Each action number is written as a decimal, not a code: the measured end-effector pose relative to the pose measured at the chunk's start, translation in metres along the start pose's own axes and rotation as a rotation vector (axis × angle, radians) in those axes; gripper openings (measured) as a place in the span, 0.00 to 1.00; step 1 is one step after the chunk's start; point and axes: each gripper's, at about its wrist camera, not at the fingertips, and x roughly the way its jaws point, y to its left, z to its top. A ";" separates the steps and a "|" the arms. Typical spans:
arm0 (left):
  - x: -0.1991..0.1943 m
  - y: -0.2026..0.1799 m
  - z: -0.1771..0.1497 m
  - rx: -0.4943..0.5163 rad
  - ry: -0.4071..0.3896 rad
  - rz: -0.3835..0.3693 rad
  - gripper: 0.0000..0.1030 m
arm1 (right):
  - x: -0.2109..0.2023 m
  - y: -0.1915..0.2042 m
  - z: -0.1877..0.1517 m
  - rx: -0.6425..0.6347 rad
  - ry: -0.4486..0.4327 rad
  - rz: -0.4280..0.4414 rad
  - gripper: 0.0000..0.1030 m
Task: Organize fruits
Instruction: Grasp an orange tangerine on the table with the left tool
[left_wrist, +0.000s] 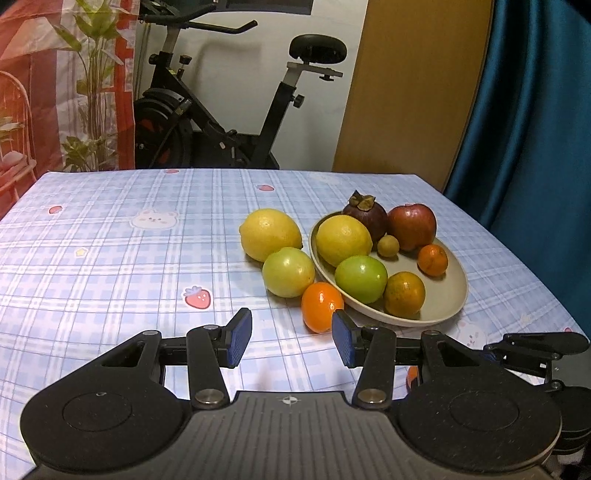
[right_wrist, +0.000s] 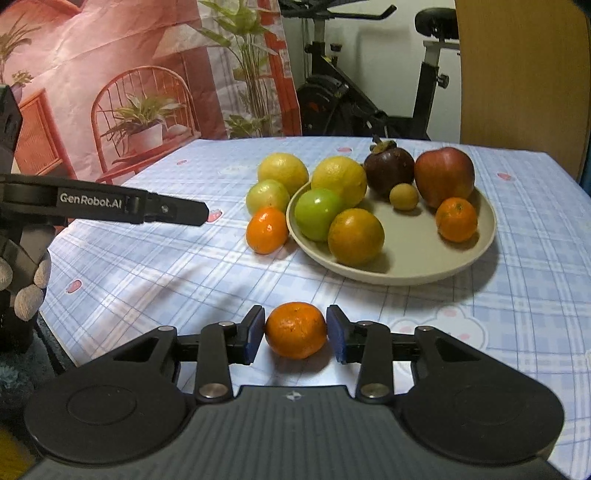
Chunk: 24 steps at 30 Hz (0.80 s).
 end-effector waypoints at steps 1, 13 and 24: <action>0.000 0.000 0.000 0.001 0.003 0.001 0.49 | -0.001 0.000 0.000 -0.002 -0.005 0.002 0.38; 0.028 -0.018 0.013 0.138 0.024 -0.021 0.49 | -0.011 -0.010 0.003 0.040 -0.076 -0.003 0.38; 0.054 -0.035 0.010 0.208 0.051 -0.016 0.49 | -0.014 -0.021 0.002 0.090 -0.095 -0.006 0.38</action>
